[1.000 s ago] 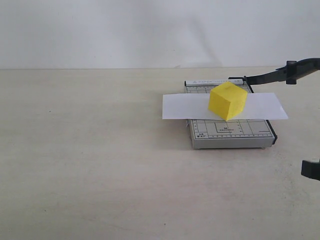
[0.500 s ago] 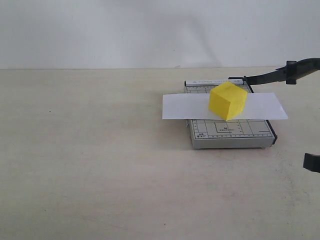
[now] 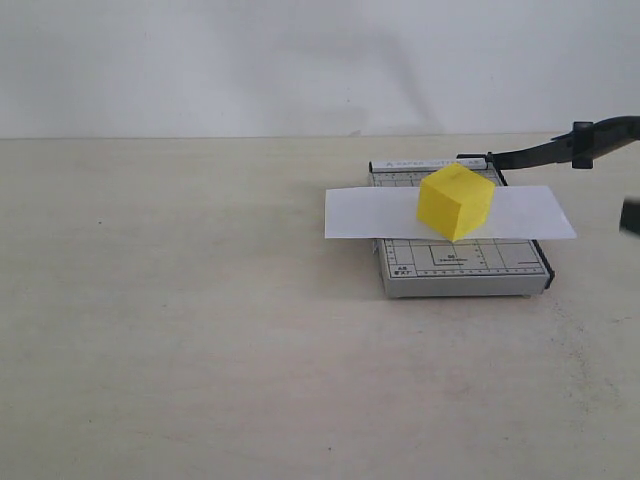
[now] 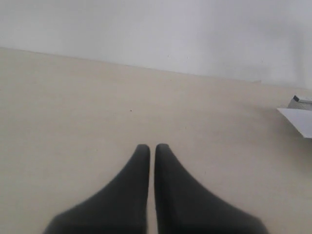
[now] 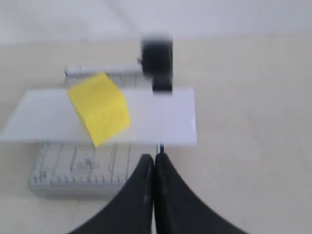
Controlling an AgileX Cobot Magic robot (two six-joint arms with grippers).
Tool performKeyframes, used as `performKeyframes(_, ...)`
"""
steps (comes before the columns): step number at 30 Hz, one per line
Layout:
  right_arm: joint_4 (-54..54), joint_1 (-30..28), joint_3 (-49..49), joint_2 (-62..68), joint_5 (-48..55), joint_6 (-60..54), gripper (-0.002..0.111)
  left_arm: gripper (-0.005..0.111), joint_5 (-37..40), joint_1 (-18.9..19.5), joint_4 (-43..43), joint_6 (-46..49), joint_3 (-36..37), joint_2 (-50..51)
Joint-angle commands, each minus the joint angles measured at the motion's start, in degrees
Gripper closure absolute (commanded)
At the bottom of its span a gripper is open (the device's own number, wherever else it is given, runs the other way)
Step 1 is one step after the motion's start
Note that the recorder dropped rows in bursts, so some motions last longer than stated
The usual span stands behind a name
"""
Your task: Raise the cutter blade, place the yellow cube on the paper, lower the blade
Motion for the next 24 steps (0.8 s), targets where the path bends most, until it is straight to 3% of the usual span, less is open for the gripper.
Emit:
performKeyframes(1,-3.08,0.06,-16.32,2.26,5.38,-2.98,0.109,0.102,2.79,0.16,1.99,0.20,0.19,-0.35)
performKeyframes(6,-10.18,-3.92,-33.19,12.60,15.40,1.30,0.109,0.102,2.79,0.16,1.99,0.20,0.19,-0.35)
performKeyframes(10,-11.77,-12.46,-48.07,23.53,36.08,7.46,0.109,0.102,1.94,0.16,0.87,0.20,0.19,-0.35)
performKeyframes(14,-11.01,-14.01,-59.79,31.81,55.52,6.40,0.097,0.102,0.83,0.16,1.32,0.20,0.19,-0.35)
performKeyframes(19,-9.31,-11.14,-62.07,35.54,57.75,3.39,0.061,0.102,0.83,0.16,1.40,0.20,0.19,-0.35)
performKeyframes(24,-9.43,-9.23,-62.07,38.15,58.19,6.74,0.058,0.102,0.83,0.16,1.40,0.20,0.19,-0.35)
